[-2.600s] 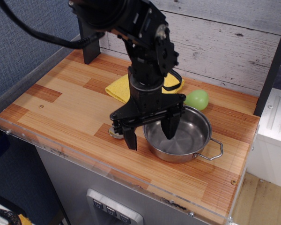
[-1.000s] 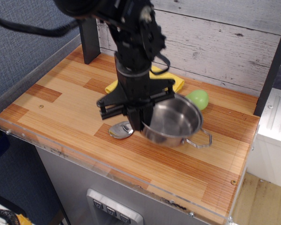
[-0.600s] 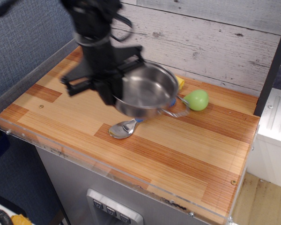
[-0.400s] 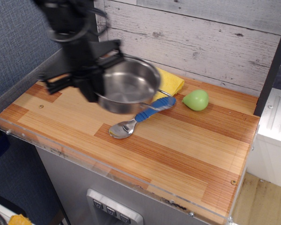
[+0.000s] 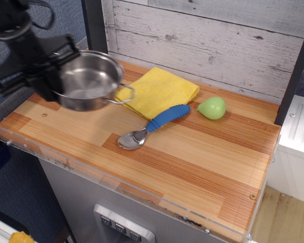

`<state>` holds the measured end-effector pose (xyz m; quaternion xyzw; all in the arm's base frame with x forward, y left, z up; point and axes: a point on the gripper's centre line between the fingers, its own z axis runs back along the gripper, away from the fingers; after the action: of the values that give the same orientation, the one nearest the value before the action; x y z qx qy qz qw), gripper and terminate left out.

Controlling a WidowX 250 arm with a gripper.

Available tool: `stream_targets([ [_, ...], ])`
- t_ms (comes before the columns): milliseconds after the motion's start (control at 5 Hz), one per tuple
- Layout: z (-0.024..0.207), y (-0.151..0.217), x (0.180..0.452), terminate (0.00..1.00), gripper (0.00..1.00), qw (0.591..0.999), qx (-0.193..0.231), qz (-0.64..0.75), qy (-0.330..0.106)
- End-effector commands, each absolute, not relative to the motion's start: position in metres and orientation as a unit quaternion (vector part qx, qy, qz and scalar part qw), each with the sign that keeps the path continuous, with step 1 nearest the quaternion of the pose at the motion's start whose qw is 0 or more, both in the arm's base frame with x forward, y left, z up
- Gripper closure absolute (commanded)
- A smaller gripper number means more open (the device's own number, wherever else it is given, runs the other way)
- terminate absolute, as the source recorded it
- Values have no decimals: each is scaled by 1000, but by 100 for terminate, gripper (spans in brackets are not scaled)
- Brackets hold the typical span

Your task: Move metal pot to lower left corner

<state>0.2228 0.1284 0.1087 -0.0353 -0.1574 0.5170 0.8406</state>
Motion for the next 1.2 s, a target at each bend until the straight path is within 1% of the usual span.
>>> stream_targets([
  [0, 95, 170, 215, 0, 100, 825, -1, 540, -168],
  [400, 68, 190, 210, 0, 100, 813, 26, 560, -157],
  [1000, 42, 195, 224, 0, 100, 808, 45, 571, -139],
])
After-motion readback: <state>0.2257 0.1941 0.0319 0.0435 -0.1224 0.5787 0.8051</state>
